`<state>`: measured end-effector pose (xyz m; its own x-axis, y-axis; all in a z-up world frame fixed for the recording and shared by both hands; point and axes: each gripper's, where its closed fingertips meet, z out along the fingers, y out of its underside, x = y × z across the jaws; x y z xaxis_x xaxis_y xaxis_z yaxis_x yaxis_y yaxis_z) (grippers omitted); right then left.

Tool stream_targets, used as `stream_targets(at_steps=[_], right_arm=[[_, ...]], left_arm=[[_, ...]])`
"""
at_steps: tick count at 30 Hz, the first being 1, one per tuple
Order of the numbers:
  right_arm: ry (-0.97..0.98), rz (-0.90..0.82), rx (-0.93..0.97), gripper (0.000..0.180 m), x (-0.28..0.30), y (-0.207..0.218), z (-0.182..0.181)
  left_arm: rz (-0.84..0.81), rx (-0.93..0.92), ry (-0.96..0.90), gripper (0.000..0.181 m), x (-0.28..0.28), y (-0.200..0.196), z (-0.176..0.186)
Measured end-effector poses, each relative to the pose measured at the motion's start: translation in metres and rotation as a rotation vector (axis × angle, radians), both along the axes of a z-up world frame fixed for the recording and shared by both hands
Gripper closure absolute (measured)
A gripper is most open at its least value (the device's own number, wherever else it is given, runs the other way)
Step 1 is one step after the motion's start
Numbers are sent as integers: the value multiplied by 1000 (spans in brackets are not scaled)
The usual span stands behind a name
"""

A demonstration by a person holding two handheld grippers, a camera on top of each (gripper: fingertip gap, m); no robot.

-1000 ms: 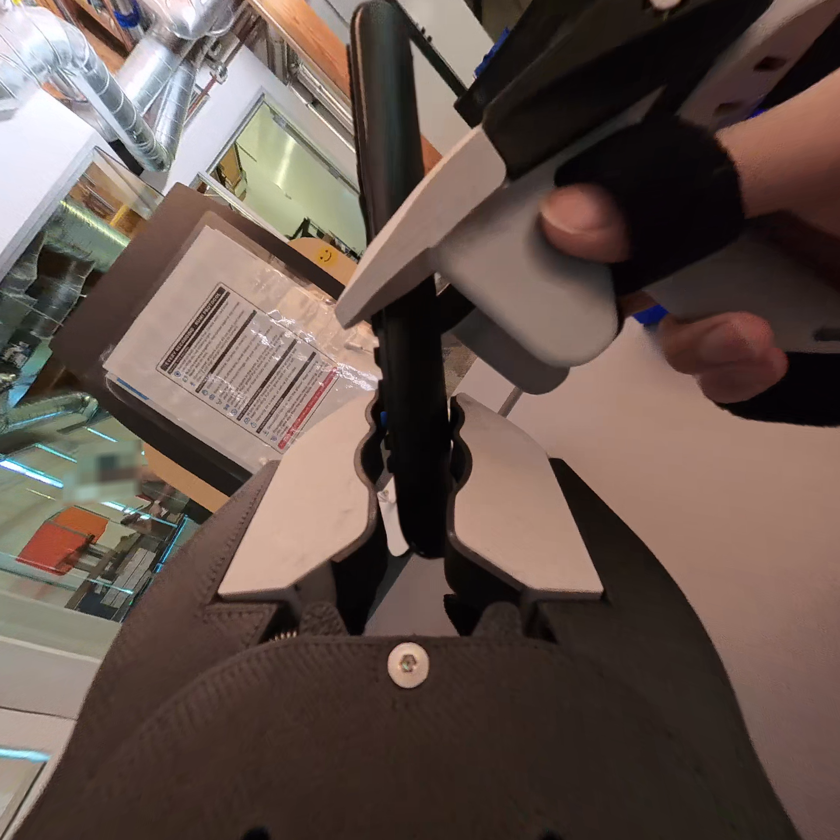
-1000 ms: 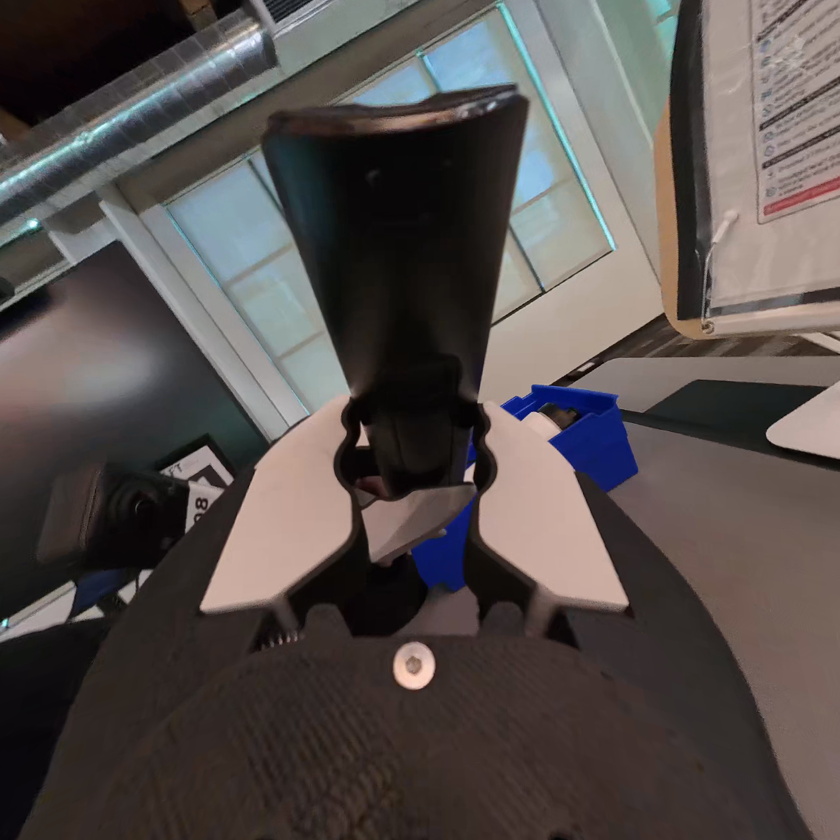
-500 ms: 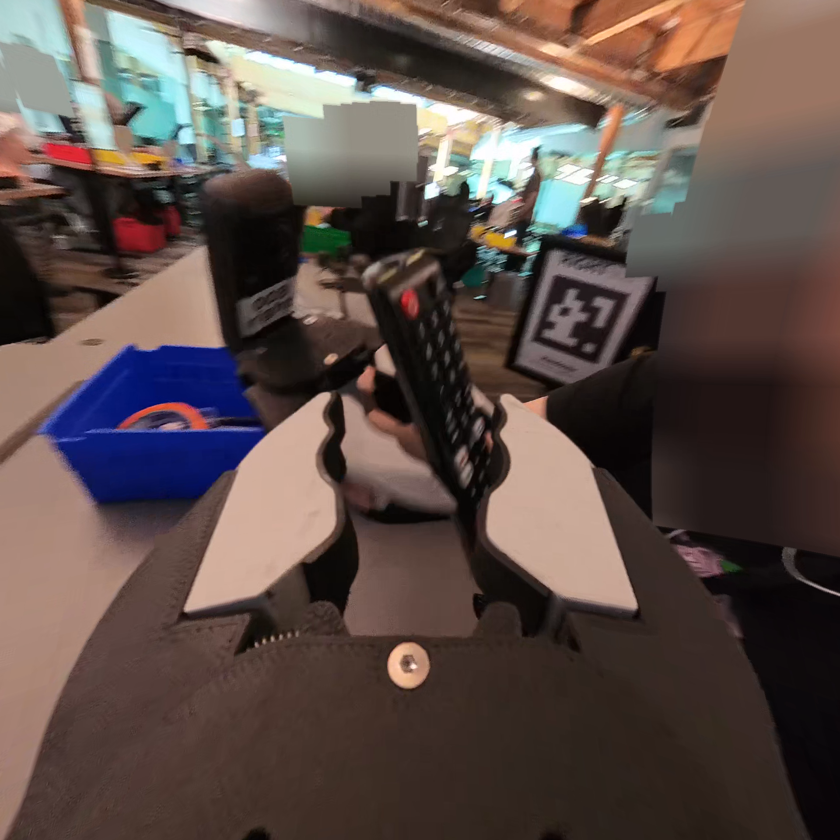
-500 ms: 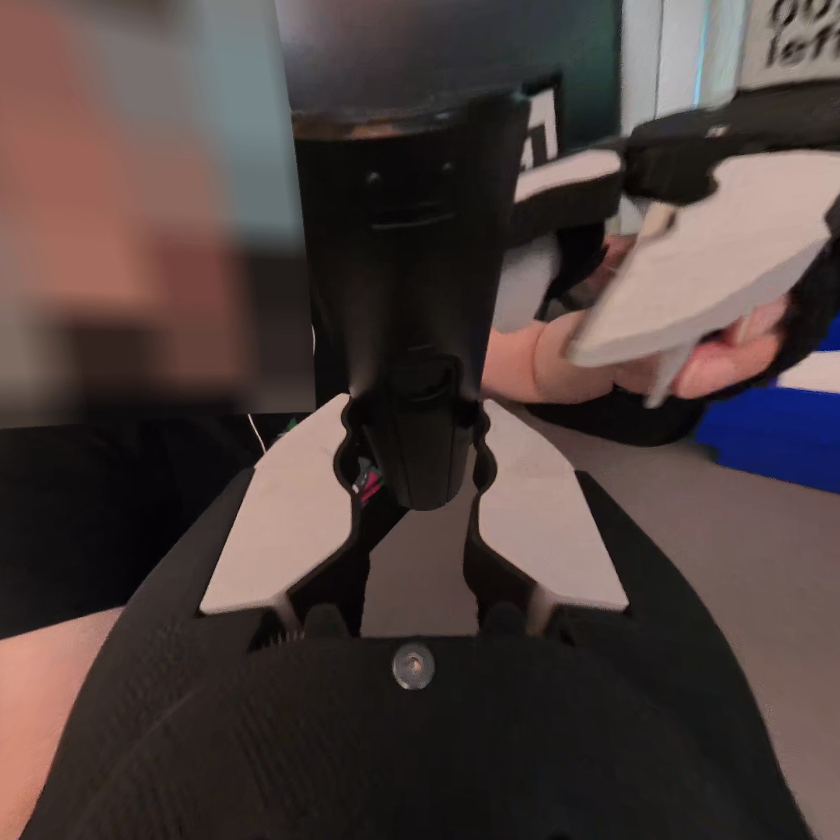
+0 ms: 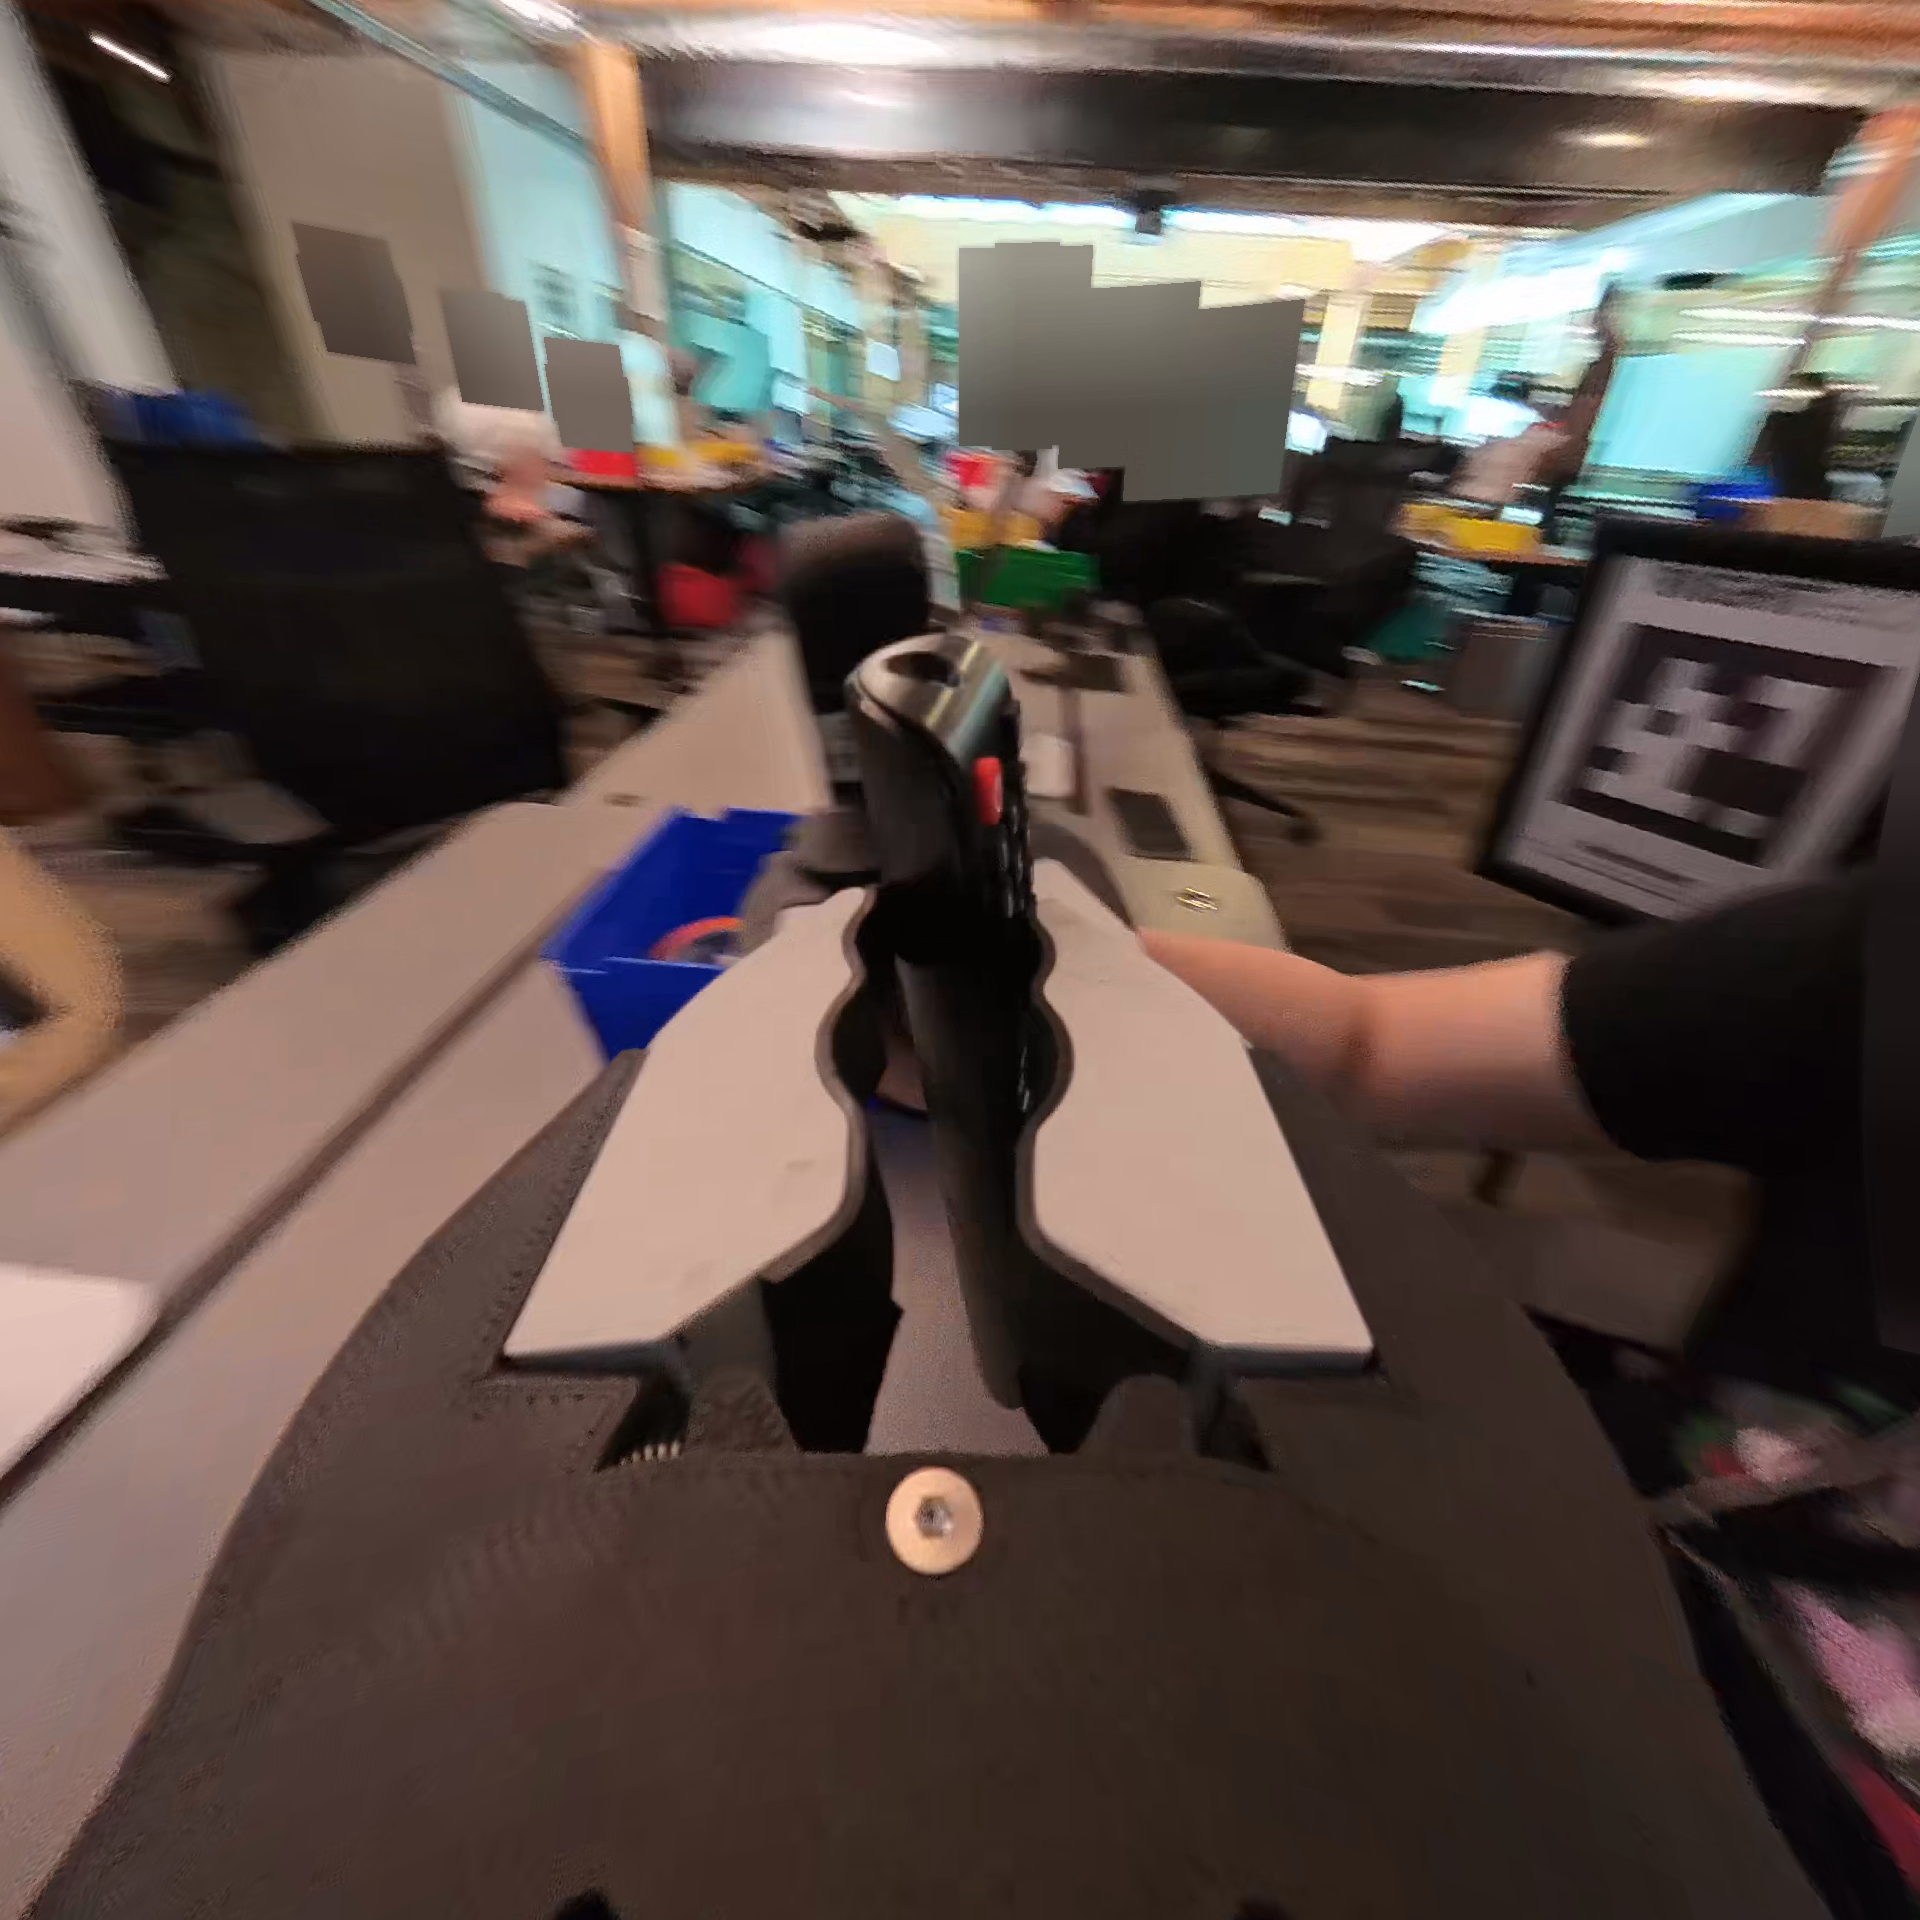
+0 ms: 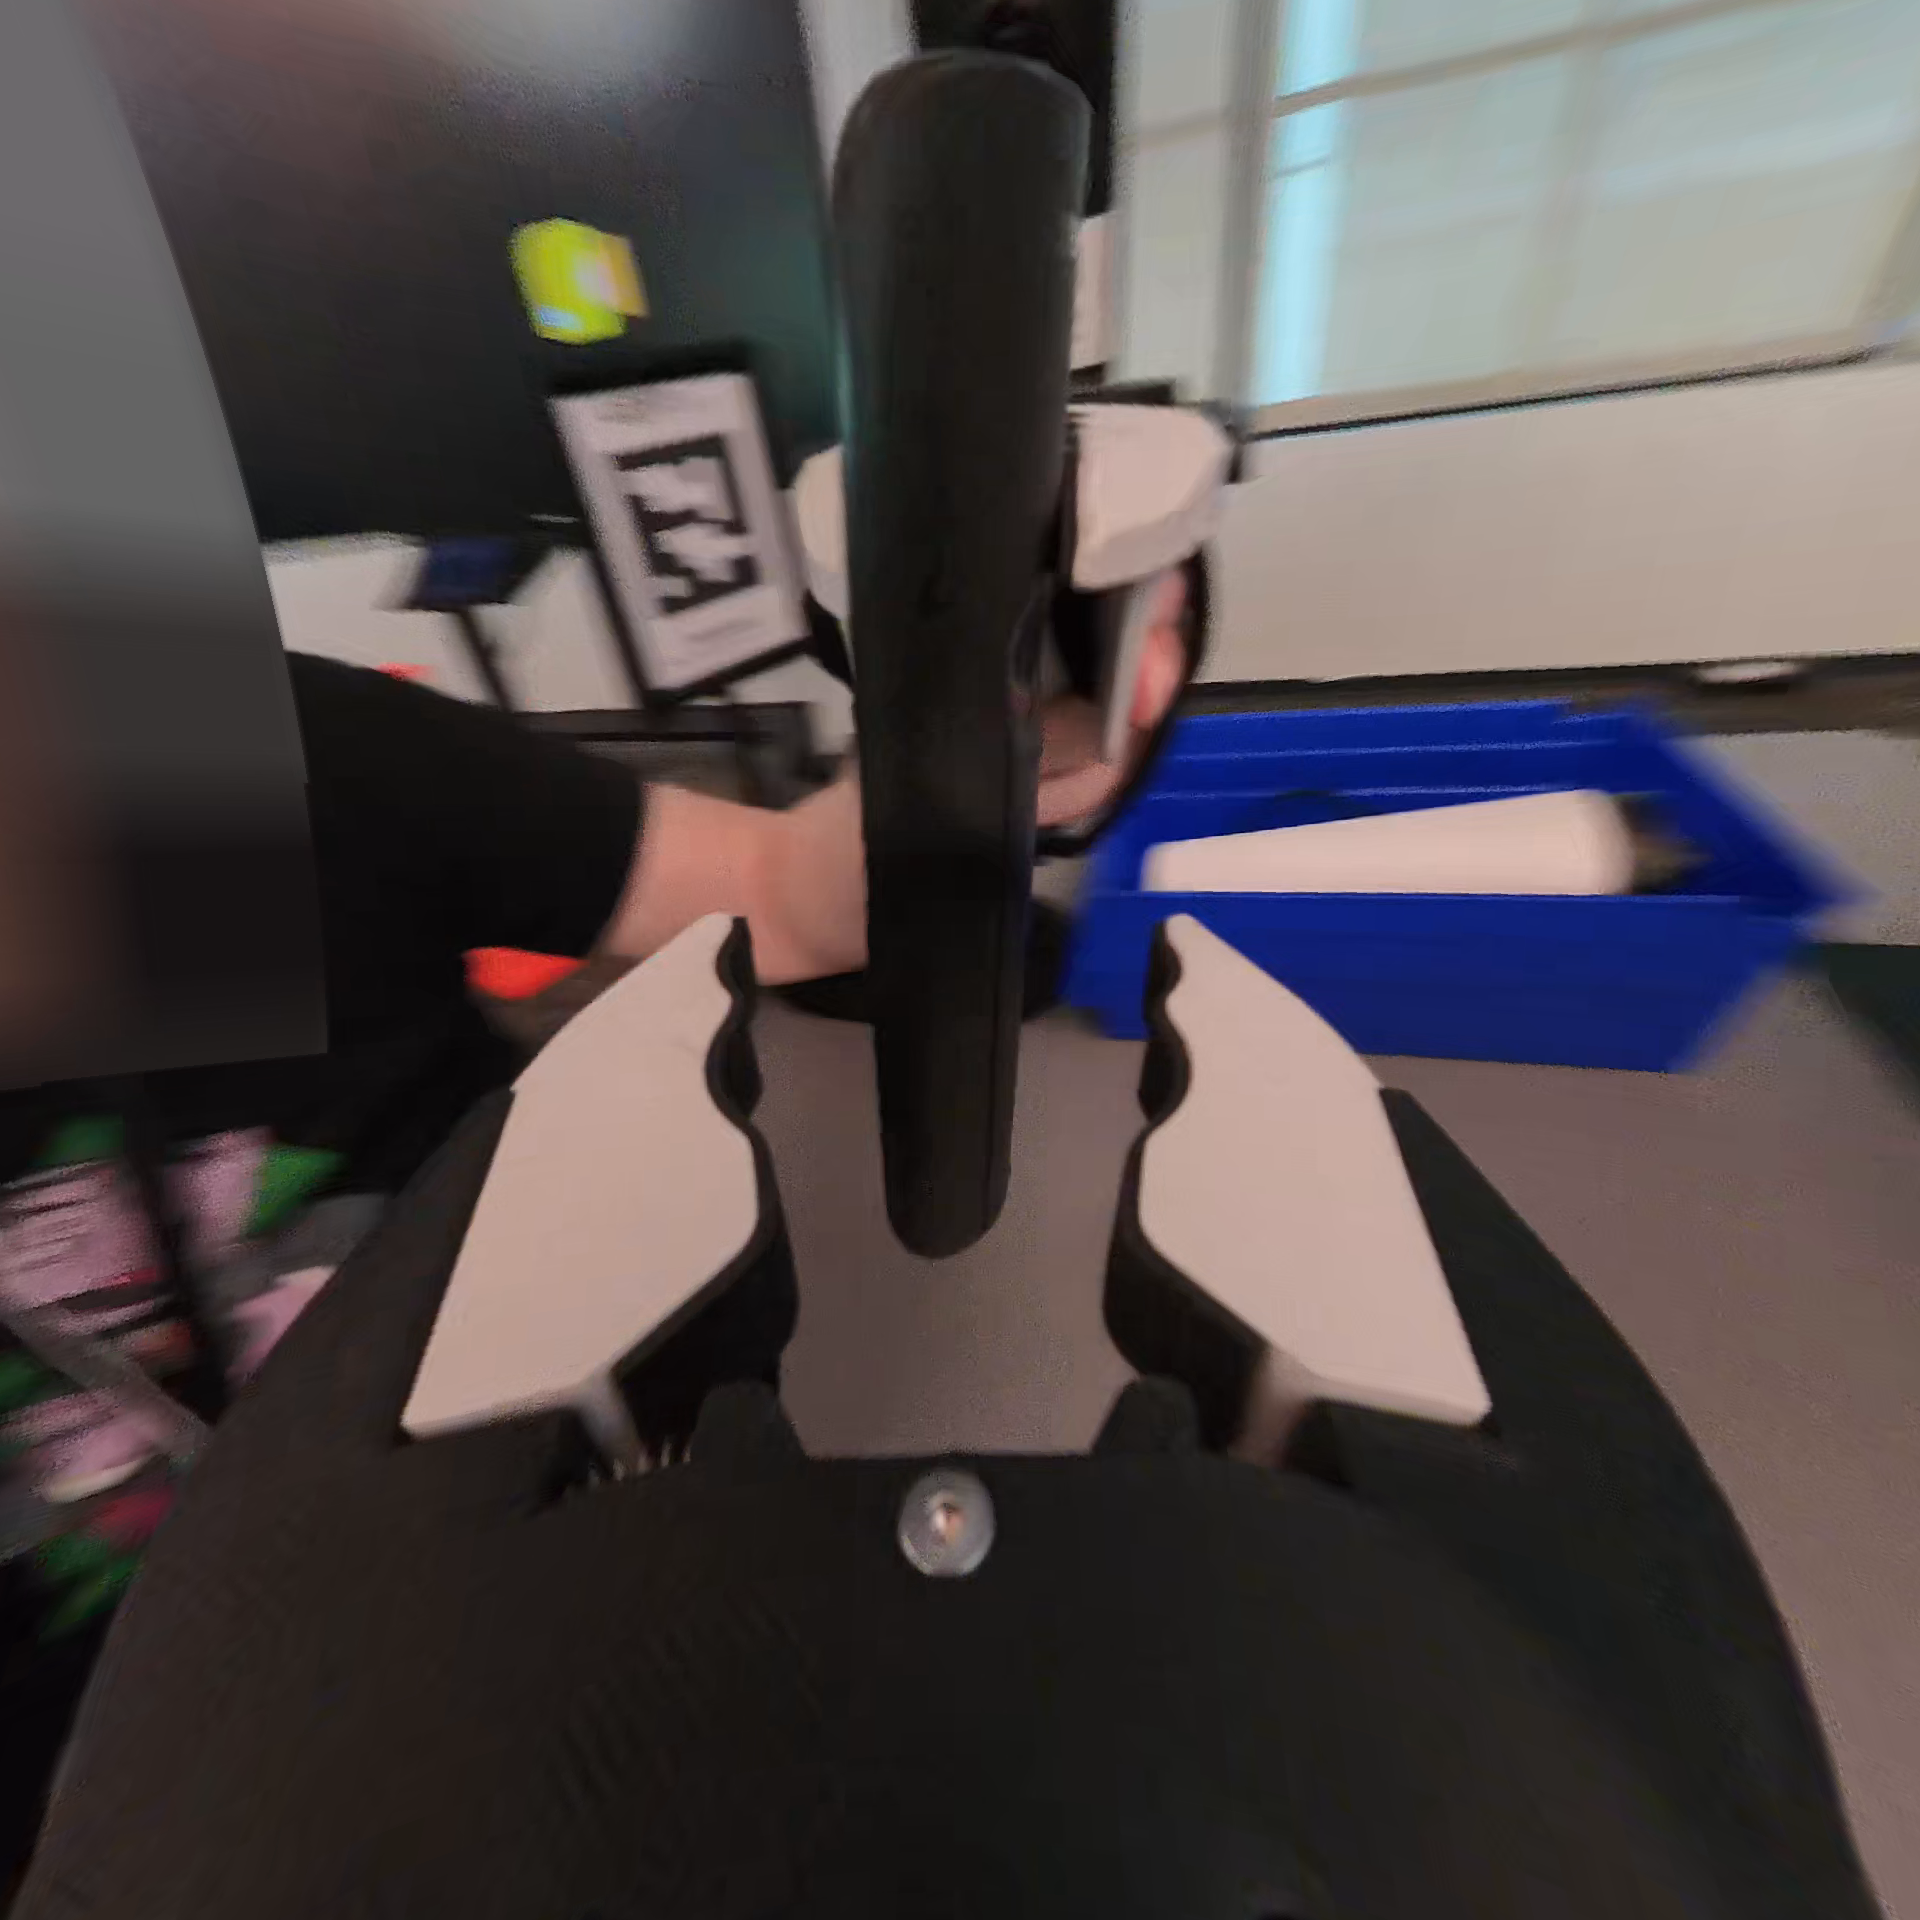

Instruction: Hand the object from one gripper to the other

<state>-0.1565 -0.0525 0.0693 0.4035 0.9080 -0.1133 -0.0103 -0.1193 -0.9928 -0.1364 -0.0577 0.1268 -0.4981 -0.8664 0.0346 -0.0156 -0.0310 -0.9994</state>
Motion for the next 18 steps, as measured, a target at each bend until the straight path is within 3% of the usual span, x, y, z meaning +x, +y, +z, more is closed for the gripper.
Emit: stream_targets(at_steps=[5,10,18], right_arm=[[-82,-476,261,93,38,37,22],[-239,-801,470,98,31,45,32],[-671,-1137,582,103,31,58,12]], left_arm=[[242,-114,-182,159,-5,43,28],[459,-241,-281,158,-10,77,31],[512,-443,-256,158,-1,81,12]])
